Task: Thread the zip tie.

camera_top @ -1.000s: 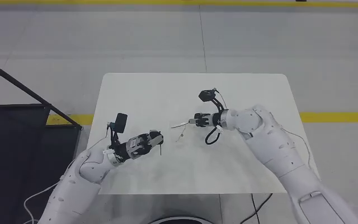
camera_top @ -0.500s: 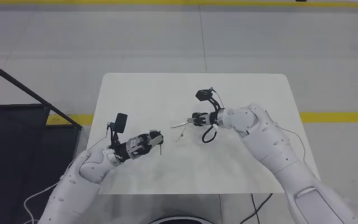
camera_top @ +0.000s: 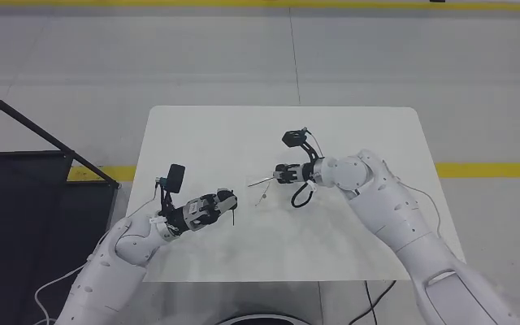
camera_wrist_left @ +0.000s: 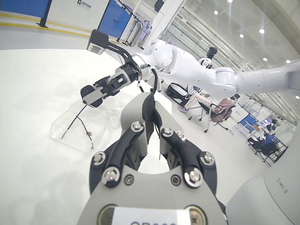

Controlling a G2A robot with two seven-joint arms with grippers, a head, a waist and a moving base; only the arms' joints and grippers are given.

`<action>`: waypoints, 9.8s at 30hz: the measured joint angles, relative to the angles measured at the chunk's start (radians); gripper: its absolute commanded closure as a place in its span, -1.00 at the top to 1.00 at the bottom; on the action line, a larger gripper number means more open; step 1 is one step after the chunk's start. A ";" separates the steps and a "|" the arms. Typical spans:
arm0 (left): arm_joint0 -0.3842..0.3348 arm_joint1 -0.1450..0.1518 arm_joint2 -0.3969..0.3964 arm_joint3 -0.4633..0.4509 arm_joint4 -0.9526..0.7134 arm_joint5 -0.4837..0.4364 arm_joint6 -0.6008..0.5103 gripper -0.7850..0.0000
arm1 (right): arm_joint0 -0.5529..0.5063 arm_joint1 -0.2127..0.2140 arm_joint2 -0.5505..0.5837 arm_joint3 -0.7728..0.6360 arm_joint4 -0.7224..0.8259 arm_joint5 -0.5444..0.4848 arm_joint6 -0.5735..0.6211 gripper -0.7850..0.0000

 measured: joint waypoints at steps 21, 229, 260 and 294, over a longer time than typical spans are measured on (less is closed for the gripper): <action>0.023 -0.014 0.000 -0.063 0.159 0.130 0.111 -1.00 | -0.202 0.097 0.265 -0.262 -0.001 -0.043 -0.027 -1.00; -0.020 -0.192 0.205 0.144 1.011 0.609 1.019 -1.00 | -0.714 0.224 0.566 -0.975 0.181 0.456 -0.083 -1.00; -0.001 -0.205 0.226 0.126 1.099 0.768 1.019 -1.00 | -0.736 0.219 0.538 -0.968 0.213 0.441 -0.126 -1.00; -0.001 -0.205 0.226 0.126 1.099 0.768 1.019 -1.00 | -0.682 0.212 0.502 -0.940 0.255 0.505 -0.112 -1.00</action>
